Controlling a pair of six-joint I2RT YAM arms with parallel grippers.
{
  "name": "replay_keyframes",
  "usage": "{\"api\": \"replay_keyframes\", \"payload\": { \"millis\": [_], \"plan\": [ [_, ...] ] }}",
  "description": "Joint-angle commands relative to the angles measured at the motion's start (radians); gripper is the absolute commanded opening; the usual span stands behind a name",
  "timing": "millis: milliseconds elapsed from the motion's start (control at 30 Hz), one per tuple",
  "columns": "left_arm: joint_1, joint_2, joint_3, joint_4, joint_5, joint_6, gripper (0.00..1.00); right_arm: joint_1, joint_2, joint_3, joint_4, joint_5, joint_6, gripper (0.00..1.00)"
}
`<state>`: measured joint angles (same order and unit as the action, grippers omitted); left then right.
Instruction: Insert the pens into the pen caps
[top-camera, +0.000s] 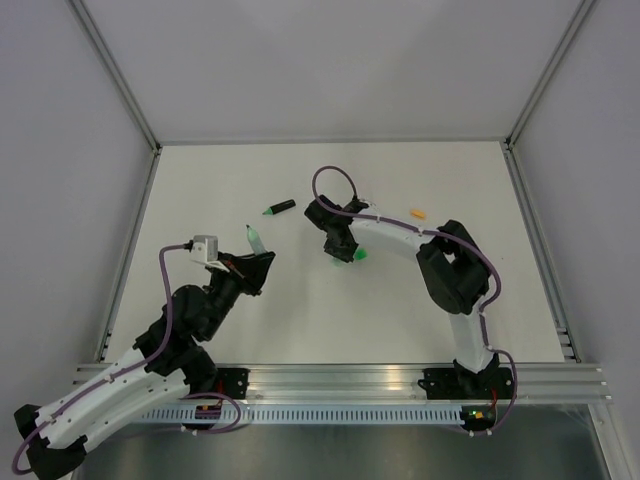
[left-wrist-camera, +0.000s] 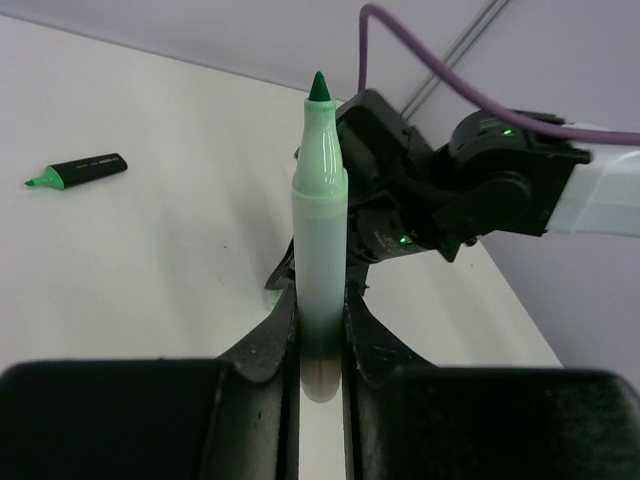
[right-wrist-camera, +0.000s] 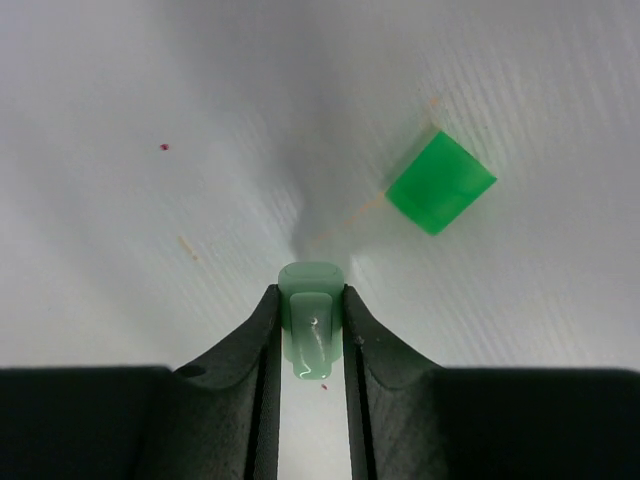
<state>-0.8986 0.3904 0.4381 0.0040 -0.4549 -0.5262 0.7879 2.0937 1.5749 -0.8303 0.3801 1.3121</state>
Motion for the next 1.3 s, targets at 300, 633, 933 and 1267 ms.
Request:
{"api": "replay_keyframes", "payload": {
  "millis": [300,633,933,1267],
  "plan": [
    [0.000,0.188,0.030,0.171,0.317,0.057,0.02,0.045,-0.679,-0.312,0.517,-0.013,-0.626,0.00],
    [-0.002,0.283,0.060,0.217,0.489,0.100,0.02,0.191,-0.768,-0.291,0.658,-0.033,-0.816,0.00],
    [0.000,0.329,0.080,0.218,0.533,0.104,0.02,0.218,-0.791,-0.309,0.735,-0.055,-0.875,0.00],
    [0.000,0.341,0.085,0.212,0.524,0.109,0.02,0.249,-0.816,-0.334,0.720,-0.052,-0.864,0.00]
  ]
}}
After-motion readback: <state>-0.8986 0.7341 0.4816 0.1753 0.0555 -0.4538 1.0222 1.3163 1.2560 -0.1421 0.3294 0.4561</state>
